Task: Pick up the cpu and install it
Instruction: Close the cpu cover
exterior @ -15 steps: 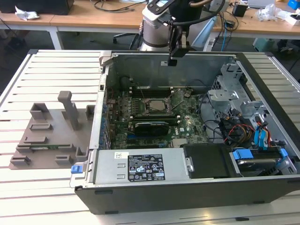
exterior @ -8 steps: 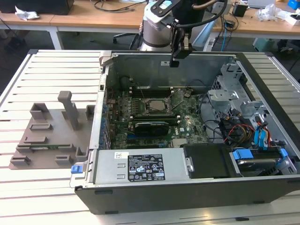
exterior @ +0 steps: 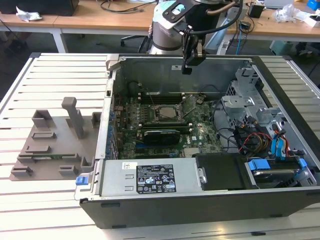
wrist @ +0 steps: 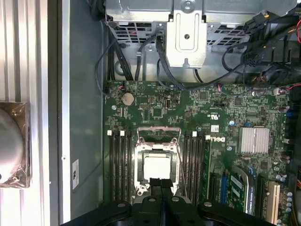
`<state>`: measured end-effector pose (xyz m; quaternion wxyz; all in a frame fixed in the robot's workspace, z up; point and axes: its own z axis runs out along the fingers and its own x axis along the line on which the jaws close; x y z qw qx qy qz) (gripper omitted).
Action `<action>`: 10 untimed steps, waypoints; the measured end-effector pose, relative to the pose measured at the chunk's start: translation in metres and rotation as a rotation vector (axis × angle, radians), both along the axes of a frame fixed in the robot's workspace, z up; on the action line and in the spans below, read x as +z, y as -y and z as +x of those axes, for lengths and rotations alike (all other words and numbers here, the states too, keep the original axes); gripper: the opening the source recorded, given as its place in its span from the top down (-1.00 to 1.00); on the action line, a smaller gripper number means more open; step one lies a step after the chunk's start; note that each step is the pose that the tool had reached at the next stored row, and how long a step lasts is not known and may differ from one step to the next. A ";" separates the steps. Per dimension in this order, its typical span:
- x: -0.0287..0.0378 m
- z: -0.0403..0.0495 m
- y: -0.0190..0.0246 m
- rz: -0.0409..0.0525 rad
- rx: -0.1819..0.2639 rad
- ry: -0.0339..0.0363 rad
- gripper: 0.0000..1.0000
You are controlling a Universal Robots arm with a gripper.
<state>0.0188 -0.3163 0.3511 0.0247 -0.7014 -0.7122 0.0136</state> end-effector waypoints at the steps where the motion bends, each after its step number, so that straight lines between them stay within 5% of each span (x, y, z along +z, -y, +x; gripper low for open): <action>1: -0.0012 0.0002 0.0000 0.0001 0.000 -0.0001 0.79; 10: -0.0114 0.0013 0.0000 0.0000 0.000 -0.0003 0.79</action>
